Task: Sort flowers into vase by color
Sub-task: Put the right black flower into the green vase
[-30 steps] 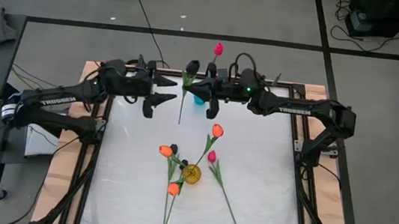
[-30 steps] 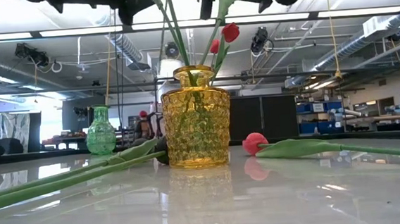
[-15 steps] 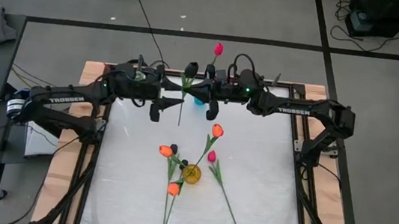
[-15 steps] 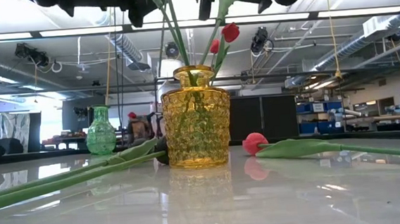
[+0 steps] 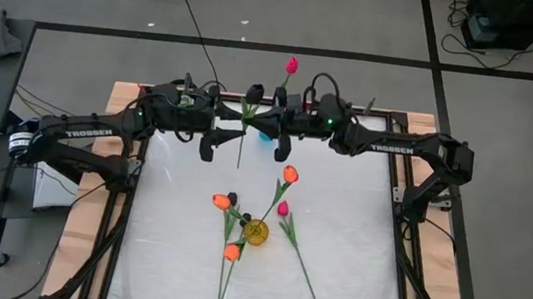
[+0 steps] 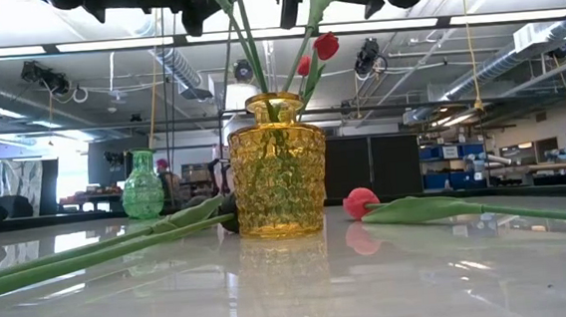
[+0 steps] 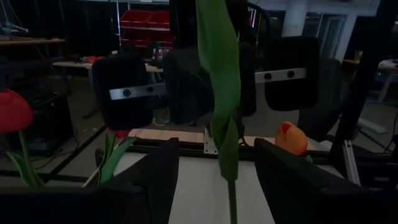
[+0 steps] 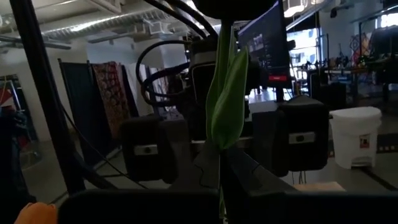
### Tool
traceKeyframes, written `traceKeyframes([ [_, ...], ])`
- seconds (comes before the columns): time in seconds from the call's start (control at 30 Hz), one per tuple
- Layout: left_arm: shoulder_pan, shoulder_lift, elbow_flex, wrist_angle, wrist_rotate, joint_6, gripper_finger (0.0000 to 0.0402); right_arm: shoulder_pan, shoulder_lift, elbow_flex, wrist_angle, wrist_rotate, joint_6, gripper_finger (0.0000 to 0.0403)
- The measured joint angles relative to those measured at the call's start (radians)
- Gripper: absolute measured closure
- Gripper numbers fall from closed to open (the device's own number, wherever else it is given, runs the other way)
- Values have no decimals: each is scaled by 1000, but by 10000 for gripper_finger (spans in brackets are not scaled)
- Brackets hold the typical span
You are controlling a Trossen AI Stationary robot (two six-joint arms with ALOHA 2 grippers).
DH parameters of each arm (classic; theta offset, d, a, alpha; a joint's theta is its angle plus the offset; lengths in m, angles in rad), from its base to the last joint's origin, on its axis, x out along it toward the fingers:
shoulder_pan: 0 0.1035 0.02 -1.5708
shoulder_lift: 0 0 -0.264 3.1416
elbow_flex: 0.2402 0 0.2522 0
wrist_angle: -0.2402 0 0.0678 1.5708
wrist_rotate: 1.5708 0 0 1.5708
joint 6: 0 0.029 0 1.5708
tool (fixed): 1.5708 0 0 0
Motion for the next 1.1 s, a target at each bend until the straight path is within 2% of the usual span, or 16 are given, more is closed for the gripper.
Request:
traceKeyframes([
  [0.3, 0, 0, 0, 1, 0, 8, 232, 17, 1, 0, 11, 6, -22, 396],
  [0.83, 0, 0, -1, -5, 0, 14, 362, 17, 1, 0, -26, 54, -44, 395],
  [1.1, 1, 0, -2, -13, -1, 14, 383, 17, 1, 0, -28, 63, -49, 382],
])
